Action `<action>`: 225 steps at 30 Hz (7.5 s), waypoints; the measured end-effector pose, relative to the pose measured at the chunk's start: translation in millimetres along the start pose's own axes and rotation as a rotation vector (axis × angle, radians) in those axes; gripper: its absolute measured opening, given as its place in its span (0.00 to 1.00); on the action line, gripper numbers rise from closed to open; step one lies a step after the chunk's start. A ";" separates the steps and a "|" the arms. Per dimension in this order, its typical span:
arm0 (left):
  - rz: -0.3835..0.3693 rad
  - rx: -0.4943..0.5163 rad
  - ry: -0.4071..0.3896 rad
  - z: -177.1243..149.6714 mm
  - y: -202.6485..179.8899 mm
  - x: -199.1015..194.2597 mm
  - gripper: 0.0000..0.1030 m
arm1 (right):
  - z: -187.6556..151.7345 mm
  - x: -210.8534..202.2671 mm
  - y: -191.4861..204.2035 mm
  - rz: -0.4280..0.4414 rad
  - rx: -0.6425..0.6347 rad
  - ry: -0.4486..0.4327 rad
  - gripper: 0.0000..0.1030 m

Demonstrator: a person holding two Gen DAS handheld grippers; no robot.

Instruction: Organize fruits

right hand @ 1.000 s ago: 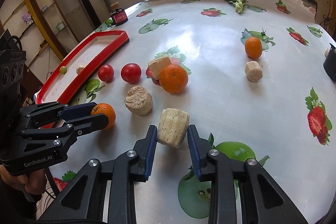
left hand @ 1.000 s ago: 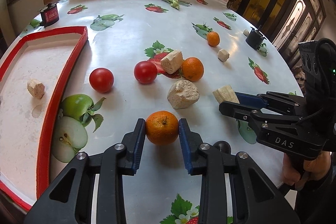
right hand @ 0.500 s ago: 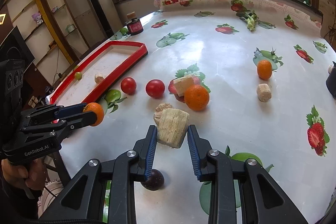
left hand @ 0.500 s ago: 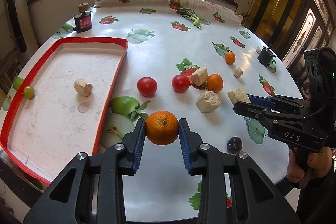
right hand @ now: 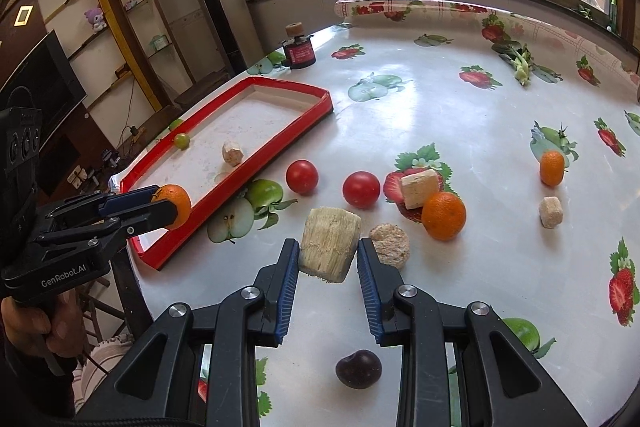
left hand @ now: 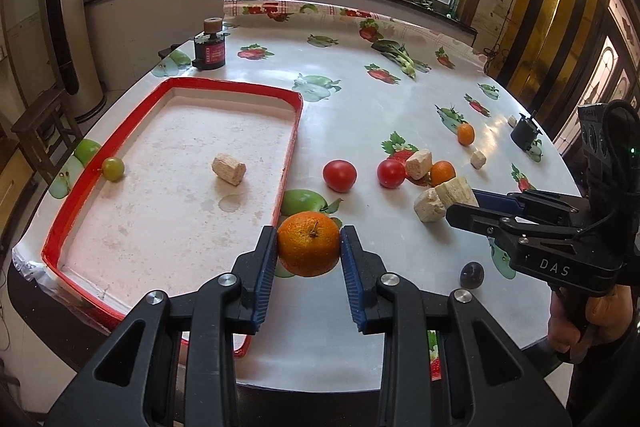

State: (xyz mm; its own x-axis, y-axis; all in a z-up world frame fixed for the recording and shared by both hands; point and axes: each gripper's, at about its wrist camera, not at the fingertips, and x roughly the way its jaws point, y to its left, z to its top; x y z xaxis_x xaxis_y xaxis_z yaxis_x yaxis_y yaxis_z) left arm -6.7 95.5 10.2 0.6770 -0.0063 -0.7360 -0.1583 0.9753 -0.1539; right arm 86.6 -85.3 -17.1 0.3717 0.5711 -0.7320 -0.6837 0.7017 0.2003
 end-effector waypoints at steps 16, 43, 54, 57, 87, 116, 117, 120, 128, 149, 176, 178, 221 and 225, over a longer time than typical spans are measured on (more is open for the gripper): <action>0.076 -0.050 -0.017 -1.7 39.0 -7.6 0.28 | 14.4 18.8 29.5 0.033 -0.051 0.021 0.30; 0.135 -0.163 -0.009 2.1 97.7 -1.8 0.28 | 63.9 63.2 65.9 0.095 -0.105 0.035 0.29; 0.139 -0.212 0.015 11.0 118.6 19.0 0.28 | 109.5 118.3 84.4 0.111 -0.129 0.068 0.29; 0.142 -0.219 0.021 16.1 123.5 26.3 0.28 | 115.6 138.9 83.8 0.103 -0.124 0.094 0.29; 0.214 -0.245 0.077 18.4 129.1 47.8 0.46 | 122.6 165.7 72.3 0.071 -0.099 0.124 0.48; 0.187 -0.176 0.002 13.0 71.6 4.6 0.50 | 62.9 35.1 39.3 0.039 -0.023 0.007 0.56; 0.190 -0.171 0.001 13.0 69.3 4.0 0.50 | 60.3 31.0 36.2 0.037 -0.018 0.000 0.56; 0.189 -0.154 0.002 12.1 61.2 3.8 0.51 | 53.3 20.7 25.3 0.021 -0.006 -0.009 0.57; 0.164 -0.111 0.004 12.3 38.0 4.8 0.56 | 23.4 -4.5 -18.3 -0.045 0.061 -0.012 0.59; 0.063 0.048 0.071 8.5 -51.1 28.6 0.56 | -42.5 -44.9 -114.8 -0.157 0.264 -0.020 0.59; -0.085 0.178 0.207 19.5 -130.7 109.1 0.55 | 6.4 -12.4 -172.7 -0.204 0.271 -0.029 0.56; -0.087 0.178 0.218 20.4 -131.4 117.1 0.55 | 15.4 -4.3 -179.3 -0.218 0.274 -0.029 0.55; -0.066 0.079 0.073 22.6 -71.1 51.7 0.35 | 2.5 -8.6 -88.2 -0.104 0.177 -0.027 0.32; -0.052 0.062 0.063 21.5 -61.4 45.6 0.35 | 4.3 -8.7 -79.1 -0.097 0.161 -0.026 0.32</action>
State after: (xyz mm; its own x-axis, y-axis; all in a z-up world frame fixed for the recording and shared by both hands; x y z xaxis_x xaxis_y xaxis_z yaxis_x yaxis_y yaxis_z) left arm 49.4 40.1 0.2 0.6361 -0.0693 -0.7685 -0.0777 0.9851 -0.1532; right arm 140.1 -143.9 -23.8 0.4484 0.5067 -0.7363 -0.5353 0.8120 0.2328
